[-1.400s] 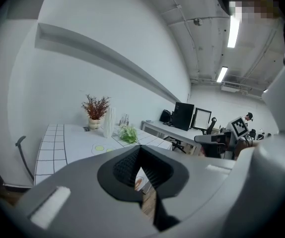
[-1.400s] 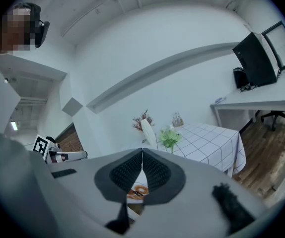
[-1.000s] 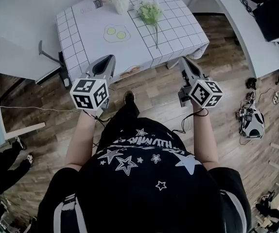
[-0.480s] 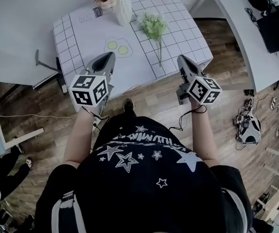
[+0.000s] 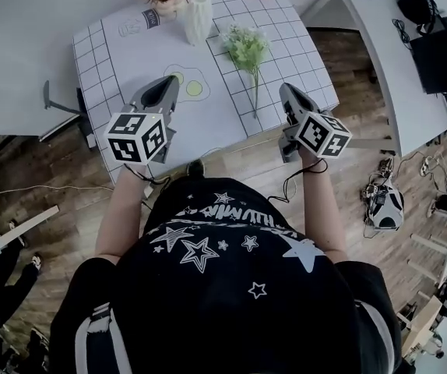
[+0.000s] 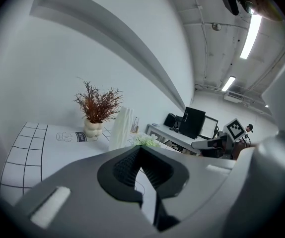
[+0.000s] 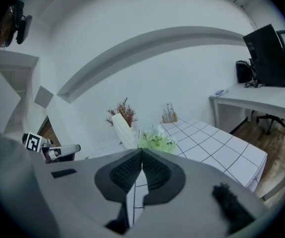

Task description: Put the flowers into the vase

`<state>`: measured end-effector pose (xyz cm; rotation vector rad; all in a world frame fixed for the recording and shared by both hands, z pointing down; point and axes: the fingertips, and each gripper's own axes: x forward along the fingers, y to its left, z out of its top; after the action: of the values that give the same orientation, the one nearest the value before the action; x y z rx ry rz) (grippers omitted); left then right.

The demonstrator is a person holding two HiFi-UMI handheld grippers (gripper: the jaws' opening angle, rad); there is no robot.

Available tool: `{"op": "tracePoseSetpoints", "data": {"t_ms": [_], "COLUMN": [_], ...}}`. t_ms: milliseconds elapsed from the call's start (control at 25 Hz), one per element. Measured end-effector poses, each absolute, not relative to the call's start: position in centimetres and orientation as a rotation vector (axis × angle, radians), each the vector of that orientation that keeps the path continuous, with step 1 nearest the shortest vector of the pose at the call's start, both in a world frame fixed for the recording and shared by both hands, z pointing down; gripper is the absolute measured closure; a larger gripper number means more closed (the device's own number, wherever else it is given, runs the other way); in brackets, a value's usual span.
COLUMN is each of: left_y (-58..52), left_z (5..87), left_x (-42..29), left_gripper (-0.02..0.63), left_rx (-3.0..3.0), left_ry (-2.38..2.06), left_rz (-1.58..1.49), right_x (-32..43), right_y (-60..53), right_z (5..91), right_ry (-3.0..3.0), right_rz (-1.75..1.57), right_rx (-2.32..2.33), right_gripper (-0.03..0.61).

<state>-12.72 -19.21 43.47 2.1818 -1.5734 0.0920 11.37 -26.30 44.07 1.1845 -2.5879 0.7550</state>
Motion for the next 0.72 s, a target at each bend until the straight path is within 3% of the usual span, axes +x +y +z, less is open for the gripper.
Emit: {"op": "tracePoseSetpoints", "data": {"t_ms": [720], "left_y": [-21.9], "left_z": [44.9], "left_x": [-12.5], "left_gripper": [0.604], "left_rx": [2.101], "left_ry": [-1.632], "left_rz": [0.117], "right_x": [9.1], "right_y": [-29.0], "right_z": [50.3], "right_ry": [-2.409], "right_rz": [0.967], "right_rx": [0.873], "right_gripper": [0.565]}}
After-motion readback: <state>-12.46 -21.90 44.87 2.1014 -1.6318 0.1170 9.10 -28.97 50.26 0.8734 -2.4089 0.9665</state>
